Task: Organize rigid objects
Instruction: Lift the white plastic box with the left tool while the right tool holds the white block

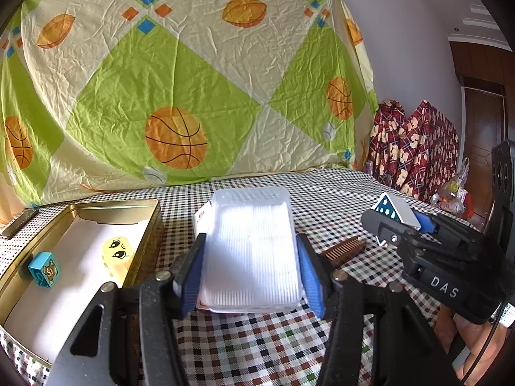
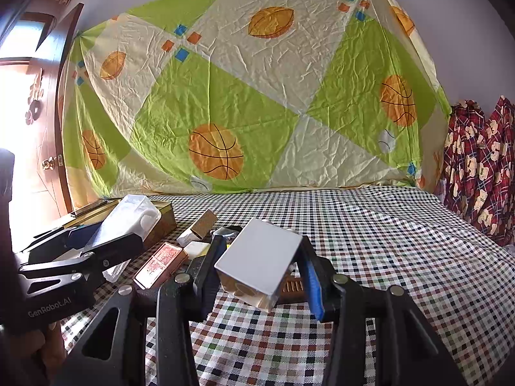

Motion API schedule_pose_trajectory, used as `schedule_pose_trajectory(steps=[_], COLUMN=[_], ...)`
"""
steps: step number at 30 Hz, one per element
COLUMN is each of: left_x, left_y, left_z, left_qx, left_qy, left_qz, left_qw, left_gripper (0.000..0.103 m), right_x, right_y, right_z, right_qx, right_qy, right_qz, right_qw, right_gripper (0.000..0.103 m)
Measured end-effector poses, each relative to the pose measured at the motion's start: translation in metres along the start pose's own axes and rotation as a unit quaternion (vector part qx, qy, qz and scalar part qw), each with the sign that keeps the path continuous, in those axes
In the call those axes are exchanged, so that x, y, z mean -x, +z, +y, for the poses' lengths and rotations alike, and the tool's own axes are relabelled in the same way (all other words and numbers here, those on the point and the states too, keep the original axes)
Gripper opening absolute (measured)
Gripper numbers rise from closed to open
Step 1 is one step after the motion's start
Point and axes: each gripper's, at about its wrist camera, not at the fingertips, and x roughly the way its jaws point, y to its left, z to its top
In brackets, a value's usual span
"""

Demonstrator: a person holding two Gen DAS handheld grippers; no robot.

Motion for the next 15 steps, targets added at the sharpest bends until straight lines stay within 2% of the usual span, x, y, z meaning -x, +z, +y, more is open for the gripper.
schedule_pose_trajectory(steps=[15], left_x=[0.014], left_y=[-0.002], left_z=[0.002], left_qx=[0.003], left_qy=[0.013], left_qz=[-0.037], left_qw=[0.9992], left_gripper=[0.053], right_x=[0.009], right_y=[-0.002], right_z=[0.007], right_qx=[0.017], right_qy=[0.002], right_qz=[-0.030], right_qw=[0.999], right_gripper=[0.047])
